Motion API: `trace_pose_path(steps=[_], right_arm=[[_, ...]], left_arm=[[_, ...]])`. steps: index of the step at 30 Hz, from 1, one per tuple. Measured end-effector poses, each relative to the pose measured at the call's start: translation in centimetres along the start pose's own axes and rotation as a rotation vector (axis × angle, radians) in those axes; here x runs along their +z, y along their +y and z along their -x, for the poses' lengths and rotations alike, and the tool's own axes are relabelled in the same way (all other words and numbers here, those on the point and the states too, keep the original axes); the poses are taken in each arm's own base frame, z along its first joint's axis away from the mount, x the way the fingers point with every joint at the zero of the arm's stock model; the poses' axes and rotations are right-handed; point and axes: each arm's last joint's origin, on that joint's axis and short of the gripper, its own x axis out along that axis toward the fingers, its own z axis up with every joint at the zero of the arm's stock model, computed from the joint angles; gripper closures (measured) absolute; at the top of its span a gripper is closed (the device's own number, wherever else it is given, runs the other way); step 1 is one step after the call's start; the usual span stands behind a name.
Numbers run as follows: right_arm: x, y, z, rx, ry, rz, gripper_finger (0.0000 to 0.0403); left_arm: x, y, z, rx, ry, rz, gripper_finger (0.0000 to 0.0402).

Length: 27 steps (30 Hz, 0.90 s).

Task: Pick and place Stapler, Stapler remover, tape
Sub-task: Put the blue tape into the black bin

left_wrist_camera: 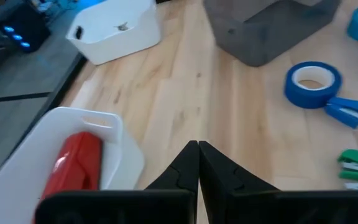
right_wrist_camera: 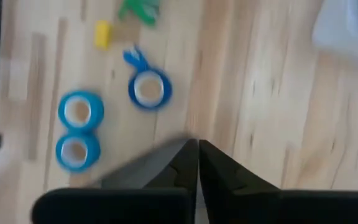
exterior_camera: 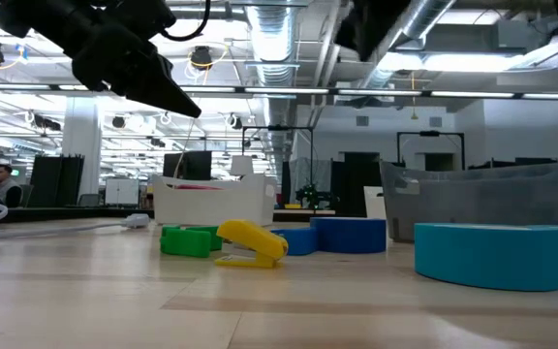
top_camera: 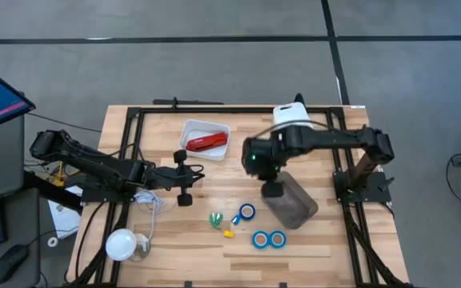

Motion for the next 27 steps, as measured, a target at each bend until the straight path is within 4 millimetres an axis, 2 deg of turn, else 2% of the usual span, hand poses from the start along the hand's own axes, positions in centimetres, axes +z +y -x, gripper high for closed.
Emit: trace_pose_path(steps=[6, 10, 13, 19, 27], right_arm=[[3.0, 2.8, -2.6, -0.026, -0.149, 0.088, 0.0392], [3.8, 3.2, -5.8, -0.037, -0.092, 0.061, 0.037], [3.5, 3.3, -9.1, -0.066, 0.046, 0.047, 0.0343], [3.2, 3.0, -14.4, -0.088, 0.215, 0.047, 0.0291], [2.8, 3.0, -18.8, -0.045, 0.315, 0.042, 0.0262]], left_arm=[[0.0, -0.1, 0.0, -0.025, -0.001, 0.003, 0.04], [0.0, -0.1, 0.0, -0.025, -0.001, 0.003, 0.04], [0.0, -0.1, 0.0, -0.027, -0.001, 0.003, 0.04], [-0.1, -0.1, 0.0, -0.029, 0.004, -0.001, 0.04], [-0.1, -1.0, 0.5, -0.065, 0.002, -0.028, 0.04]])
